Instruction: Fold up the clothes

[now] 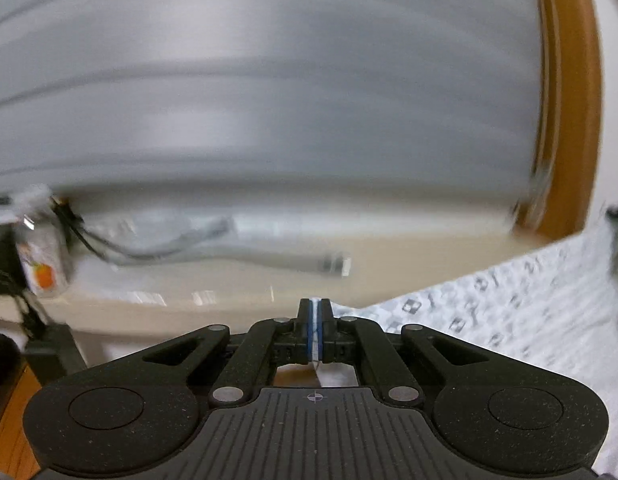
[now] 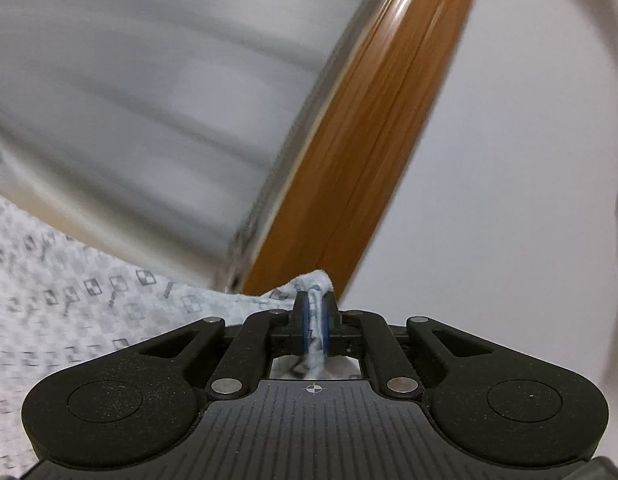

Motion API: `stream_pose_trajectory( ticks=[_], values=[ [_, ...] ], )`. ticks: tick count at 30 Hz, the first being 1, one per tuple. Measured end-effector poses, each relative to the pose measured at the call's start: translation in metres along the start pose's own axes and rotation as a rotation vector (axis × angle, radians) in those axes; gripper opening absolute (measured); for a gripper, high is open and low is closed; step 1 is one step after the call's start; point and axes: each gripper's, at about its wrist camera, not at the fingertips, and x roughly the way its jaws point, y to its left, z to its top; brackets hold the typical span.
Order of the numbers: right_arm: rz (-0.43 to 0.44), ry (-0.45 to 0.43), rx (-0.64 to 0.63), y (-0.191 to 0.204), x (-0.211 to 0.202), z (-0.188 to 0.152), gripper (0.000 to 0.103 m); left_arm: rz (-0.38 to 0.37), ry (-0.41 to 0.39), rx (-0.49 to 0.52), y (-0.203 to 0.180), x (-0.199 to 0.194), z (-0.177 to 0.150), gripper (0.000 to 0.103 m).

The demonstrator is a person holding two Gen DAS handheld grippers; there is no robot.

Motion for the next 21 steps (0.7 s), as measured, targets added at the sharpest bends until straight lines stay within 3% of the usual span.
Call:
stream_pose_trajectory(
  ticks=[2, 5, 6, 9, 14, 21],
  values=[
    [0.022, 0.111, -0.022, 0.012, 0.022, -0.012, 0.015, -0.016, 0.075, 0.022, -0.008, 0.017, -0.018, 0.012],
    [0.116, 0.157, 0.004, 0.021, 0.018, -0.033, 0.024, -0.047, 0.094, 0.001, -0.008, 0.017, -0.04, 0.025],
    [0.142, 0.164, 0.005, 0.023, 0.013, -0.038, 0.032, -0.048, 0.098, -0.003, -0.006, 0.014, -0.045, 0.025],
    [0.242, 0.196, 0.01, 0.032, 0.0, -0.047, 0.04, -0.067, 0.115, -0.004, -0.007, 0.004, -0.054, 0.025],
    [0.378, 0.221, 0.022, 0.05, -0.016, -0.055, 0.044, -0.128, 0.15, 0.033, -0.019, -0.007, -0.061, 0.026],
    [0.466, 0.347, 0.092, 0.051, -0.016, -0.1, 0.044, -0.192, 0.206, 0.114, -0.05, -0.006, -0.078, 0.027]
  ],
)
